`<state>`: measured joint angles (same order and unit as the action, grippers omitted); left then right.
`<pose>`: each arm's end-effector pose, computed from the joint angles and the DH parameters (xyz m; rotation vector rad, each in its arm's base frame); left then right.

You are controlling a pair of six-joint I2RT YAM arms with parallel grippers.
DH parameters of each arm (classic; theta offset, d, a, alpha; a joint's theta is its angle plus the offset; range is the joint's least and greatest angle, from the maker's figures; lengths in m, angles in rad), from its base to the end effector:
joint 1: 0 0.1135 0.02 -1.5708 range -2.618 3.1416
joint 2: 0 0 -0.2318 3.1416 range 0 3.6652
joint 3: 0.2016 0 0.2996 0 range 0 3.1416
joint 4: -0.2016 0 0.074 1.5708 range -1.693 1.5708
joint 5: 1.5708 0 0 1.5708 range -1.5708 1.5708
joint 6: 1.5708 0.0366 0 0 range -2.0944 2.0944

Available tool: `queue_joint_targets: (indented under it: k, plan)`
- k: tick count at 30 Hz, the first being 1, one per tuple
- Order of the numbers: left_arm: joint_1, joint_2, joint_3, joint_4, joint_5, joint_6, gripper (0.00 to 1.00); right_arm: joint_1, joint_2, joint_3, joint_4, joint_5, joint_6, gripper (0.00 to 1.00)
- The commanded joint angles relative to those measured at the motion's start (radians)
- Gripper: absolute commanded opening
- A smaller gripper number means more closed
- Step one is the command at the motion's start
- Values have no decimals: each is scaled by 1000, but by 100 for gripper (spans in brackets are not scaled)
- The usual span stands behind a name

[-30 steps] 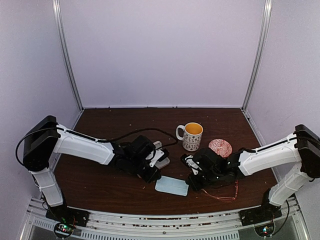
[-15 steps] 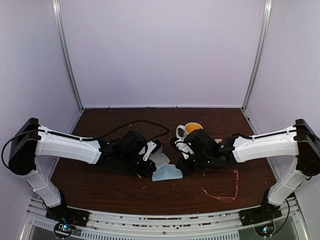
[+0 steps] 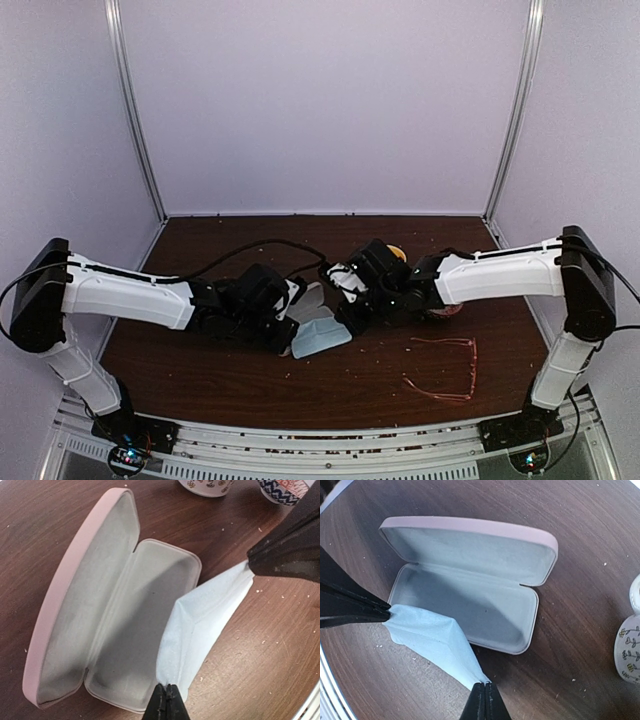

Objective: Organize the sunglasses
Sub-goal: Place the glasses cleaning cloth in the sunglasses case.

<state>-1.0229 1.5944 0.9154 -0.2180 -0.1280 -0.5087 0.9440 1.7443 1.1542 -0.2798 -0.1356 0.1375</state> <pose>0.1917 -0.3052 0.1214 0.5874 2.4572 -0.4965 0.2355 0.3337 0.1441 -1.0535 2.3088 0.6251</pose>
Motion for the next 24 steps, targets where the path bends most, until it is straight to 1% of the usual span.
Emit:
queue_joint_targets:
  k: [1,11,24]
  plan:
    - [-3,-28,-13,-17,-54,-35,0,-17,41,80,-42,-26,-53,0]
    - [-1,-25,-12,-42,-119,-43,0,-27,114,171,-66,-41,-87,0]
    - [22,-17,6,-70,-165,-19,0,-33,161,243,-73,-27,-100,0]
